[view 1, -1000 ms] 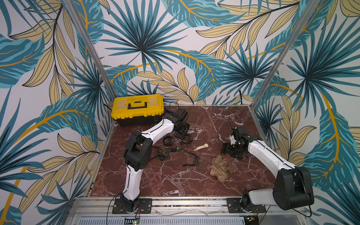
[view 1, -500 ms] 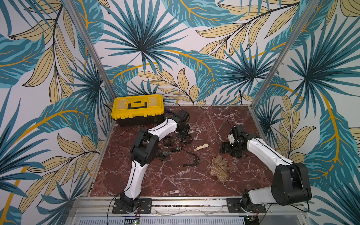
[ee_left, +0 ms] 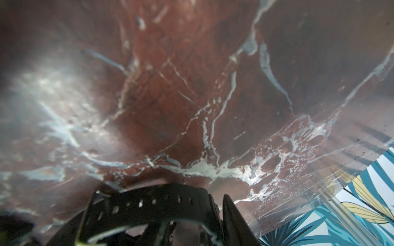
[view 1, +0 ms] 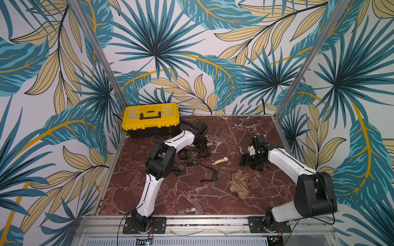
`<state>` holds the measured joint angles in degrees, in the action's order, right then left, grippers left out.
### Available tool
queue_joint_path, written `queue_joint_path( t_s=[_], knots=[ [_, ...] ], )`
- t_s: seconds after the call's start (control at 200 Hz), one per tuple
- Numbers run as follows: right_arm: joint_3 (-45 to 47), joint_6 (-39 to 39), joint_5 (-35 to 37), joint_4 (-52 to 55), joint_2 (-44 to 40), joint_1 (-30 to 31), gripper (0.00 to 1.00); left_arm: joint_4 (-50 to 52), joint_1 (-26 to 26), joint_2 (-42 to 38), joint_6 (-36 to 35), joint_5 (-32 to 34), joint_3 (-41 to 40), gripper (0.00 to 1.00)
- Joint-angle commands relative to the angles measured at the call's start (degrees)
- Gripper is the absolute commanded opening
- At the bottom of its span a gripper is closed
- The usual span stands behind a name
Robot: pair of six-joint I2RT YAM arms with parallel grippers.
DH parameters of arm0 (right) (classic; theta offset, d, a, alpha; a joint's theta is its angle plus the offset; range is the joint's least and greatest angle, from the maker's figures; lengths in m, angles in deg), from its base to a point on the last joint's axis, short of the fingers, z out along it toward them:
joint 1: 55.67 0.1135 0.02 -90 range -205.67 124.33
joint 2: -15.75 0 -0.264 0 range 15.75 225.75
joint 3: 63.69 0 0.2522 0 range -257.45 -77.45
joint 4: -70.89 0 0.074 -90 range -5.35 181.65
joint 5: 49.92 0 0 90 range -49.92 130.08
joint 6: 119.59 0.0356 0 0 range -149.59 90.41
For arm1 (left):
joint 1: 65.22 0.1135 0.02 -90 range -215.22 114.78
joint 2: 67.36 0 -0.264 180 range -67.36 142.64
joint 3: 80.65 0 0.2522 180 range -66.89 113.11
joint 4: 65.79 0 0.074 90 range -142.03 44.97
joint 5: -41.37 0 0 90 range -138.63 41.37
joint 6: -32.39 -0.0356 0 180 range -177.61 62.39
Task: Wipe the watch dial
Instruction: Pick up the watch at the center of the board.
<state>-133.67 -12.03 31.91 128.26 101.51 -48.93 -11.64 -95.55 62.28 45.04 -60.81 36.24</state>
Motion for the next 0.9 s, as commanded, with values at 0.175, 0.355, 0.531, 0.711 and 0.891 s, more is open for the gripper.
queue_joint_path(
  t_s=[0.175,0.355,0.531,0.711,0.891],
  knots=[
    [-1.1,0.12,-0.98,1.08,0.25,0.18,0.79,-0.53,0.18,3.18,-0.43,-2.63,4.34,0.25],
    [-1.25,0.62,-1.33,1.14,0.16,0.2,0.79,-2.11,0.27,4.03,-1.08,-4.15,4.23,0.18],
    [-1.05,1.11,-1.7,1.1,-0.4,0.2,0.79,-4.09,0.27,3.91,-1.53,-5.27,3.64,0.11],
    [-0.64,1.2,-1.71,2.75,-1.75,0.2,0.79,-10.94,0.44,2.36,-2.14,-7.23,0.85,0.04],
    [-1.1,1.38,-1.23,7.03,-4.21,0.2,0.79,-20.06,1.34,-0.49,-5.14,-11.25,-3.22,0.0]
  ],
)
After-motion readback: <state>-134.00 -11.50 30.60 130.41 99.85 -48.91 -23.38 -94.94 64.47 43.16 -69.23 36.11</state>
